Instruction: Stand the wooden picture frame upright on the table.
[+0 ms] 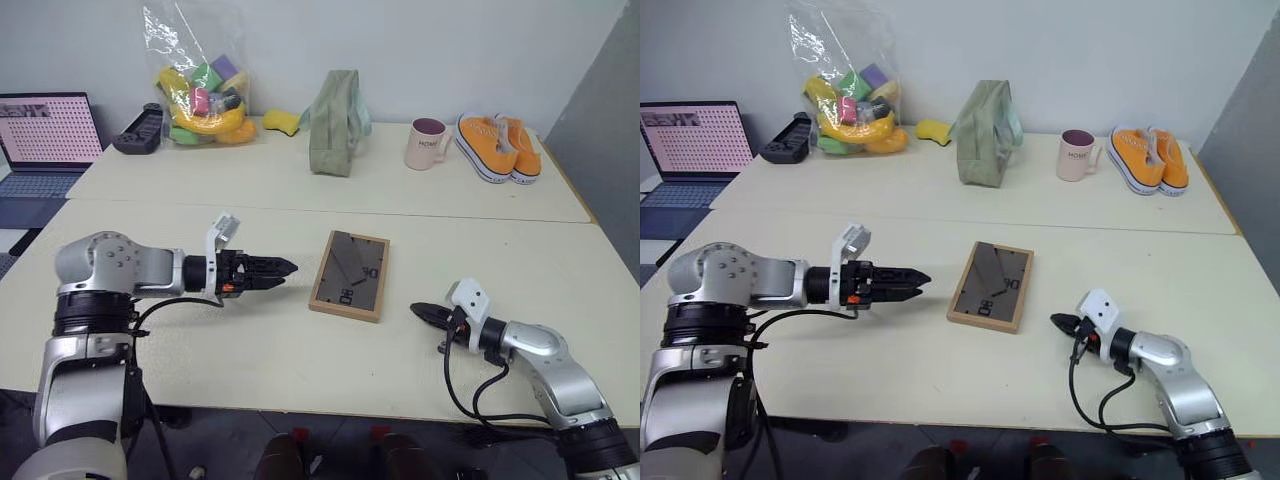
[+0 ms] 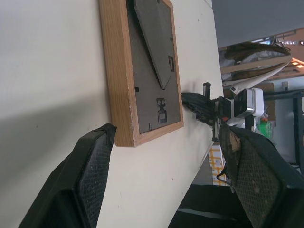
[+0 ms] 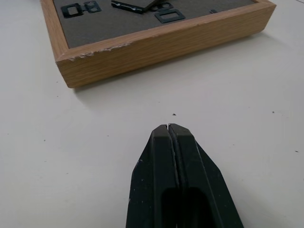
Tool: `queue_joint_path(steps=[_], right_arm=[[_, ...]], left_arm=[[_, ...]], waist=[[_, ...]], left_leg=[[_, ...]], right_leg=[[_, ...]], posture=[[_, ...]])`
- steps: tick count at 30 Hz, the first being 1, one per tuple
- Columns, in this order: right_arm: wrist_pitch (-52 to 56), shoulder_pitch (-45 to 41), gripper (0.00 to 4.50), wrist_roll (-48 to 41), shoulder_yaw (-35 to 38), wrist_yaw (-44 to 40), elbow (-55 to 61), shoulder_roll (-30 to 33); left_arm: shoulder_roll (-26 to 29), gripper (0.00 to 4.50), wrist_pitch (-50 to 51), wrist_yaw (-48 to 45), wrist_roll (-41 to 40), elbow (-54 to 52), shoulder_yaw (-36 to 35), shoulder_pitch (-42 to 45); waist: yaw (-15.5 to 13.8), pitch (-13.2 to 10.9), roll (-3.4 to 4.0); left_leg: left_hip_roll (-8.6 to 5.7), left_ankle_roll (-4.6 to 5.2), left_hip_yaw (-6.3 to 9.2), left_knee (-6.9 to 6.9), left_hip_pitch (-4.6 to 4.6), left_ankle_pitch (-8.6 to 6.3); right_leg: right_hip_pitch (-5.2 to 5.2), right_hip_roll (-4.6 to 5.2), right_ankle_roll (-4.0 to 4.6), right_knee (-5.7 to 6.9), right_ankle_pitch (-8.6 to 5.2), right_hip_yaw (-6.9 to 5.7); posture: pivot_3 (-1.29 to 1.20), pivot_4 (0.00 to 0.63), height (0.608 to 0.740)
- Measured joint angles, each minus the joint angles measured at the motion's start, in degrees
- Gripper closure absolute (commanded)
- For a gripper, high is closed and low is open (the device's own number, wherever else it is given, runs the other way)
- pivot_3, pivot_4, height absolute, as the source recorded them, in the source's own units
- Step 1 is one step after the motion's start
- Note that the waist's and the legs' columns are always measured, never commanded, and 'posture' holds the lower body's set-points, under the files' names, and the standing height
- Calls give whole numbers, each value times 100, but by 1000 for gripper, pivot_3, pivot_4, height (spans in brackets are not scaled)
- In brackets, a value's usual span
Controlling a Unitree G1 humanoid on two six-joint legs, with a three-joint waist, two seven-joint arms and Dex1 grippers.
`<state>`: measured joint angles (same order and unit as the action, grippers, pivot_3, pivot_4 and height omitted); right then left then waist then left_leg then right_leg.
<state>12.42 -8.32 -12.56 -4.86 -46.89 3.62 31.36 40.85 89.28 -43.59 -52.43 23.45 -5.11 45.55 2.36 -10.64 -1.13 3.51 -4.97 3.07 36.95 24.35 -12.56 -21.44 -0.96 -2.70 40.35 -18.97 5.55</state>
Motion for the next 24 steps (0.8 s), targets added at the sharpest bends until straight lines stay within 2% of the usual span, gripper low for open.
queue_joint_path(steps=[11,24], right_arm=[[-362,-214,4500,251,-109,129,-180,-291],[-278,-256,4500,255,-332,323,-110,-787]], left_arm=[[-191,806,-739,-798,775,390,812,6],[-457,806,-994,-1166,1294,870,879,187]], waist=[[1,0,0],[7,0,0]], left_leg=[[2,-1,-1,0,-2,1],[2,-1,0,0,-4,1]], right_leg=[[-1,-1,1,1,0,1],[0,-2,2,4,-1,0]], posture=[[0,150,740],[0,150,740]])
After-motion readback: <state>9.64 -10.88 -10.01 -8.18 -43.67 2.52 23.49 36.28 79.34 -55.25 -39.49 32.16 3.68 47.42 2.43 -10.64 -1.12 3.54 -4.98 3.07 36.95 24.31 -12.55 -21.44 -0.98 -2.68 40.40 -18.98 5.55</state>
